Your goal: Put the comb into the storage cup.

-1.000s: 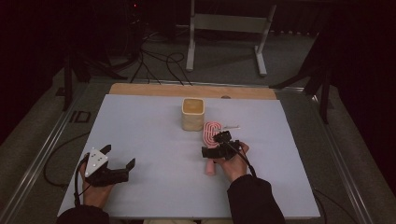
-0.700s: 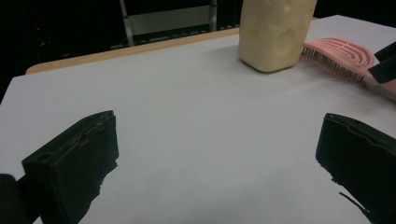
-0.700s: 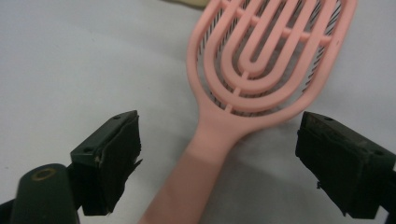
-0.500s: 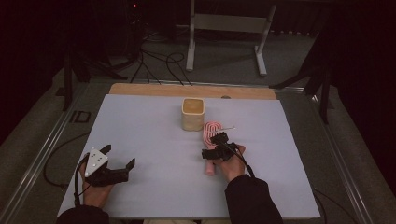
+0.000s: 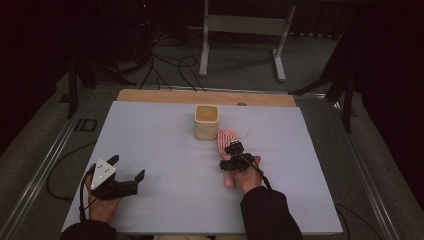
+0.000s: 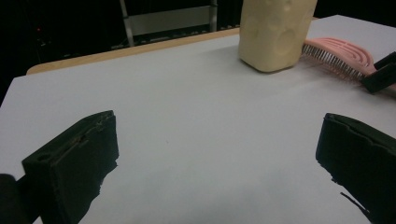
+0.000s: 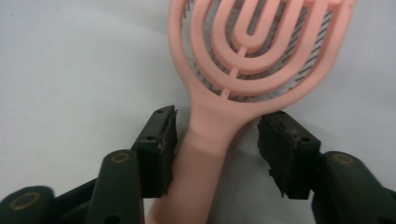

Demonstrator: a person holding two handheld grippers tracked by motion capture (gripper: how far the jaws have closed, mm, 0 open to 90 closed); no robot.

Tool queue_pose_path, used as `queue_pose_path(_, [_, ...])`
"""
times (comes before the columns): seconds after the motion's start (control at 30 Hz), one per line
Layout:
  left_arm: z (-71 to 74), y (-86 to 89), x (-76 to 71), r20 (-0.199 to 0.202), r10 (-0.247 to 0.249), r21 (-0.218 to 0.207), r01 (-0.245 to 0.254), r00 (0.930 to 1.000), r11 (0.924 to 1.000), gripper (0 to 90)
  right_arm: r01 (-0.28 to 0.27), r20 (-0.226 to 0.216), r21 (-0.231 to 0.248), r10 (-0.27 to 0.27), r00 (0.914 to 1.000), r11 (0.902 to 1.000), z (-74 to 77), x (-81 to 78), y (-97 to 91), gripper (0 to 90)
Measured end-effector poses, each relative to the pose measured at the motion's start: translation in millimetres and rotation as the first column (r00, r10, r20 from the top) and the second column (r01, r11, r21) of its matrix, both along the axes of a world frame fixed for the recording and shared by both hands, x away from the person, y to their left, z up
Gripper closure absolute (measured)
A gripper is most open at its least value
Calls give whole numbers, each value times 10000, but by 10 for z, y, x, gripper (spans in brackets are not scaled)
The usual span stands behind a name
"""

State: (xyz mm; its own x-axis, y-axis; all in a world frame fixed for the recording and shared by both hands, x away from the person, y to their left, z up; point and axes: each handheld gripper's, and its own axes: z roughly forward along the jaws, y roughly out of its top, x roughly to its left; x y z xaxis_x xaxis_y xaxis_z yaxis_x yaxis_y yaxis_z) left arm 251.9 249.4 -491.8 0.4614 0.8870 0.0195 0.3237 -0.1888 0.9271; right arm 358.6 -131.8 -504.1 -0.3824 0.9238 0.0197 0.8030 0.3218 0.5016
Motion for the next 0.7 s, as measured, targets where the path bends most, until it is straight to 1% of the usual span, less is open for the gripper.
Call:
queue_pose_path(0.1, [0, -1, 0, -11, 4, 4, -4, 10000, 10000, 0, -21, 25, -161, 21, 10000, 9999, 7, 2, -26, 566])
queue_pose_path(0.17, [-1, -3, 1, -14, -7, 18, 7, 10000, 10000, 0, 2, -74, -3, -2, 10000, 10000, 13, 8, -58, 588])
queue_pose_path(0.4, [-3, -8, 2, -29, -10, 52, 10, 10000, 10000, 0, 69, -352, 429, -54, 9994, 9991, 18, 46, -129, 614])
queue_pose_path(0.47, [-5, -11, 3, -48, -7, 48, 7, 10000, 10000, 0, 89, -465, 640, -60, 9989, 9979, 21, 59, -150, 615])
queue_pose_path(0.63, [-5, -11, 4, -61, -11, 68, 11, 10000, 10000, 0, 104, -535, 758, -64, 9985, 9971, 22, 74, -176, 633])
queue_pose_path(0.7, [-5, -10, 5, -62, 4, 58, -4, 10000, 10000, 0, 282, -663, 1043, -213, 9976, 9941, 24, 79, -203, 646])
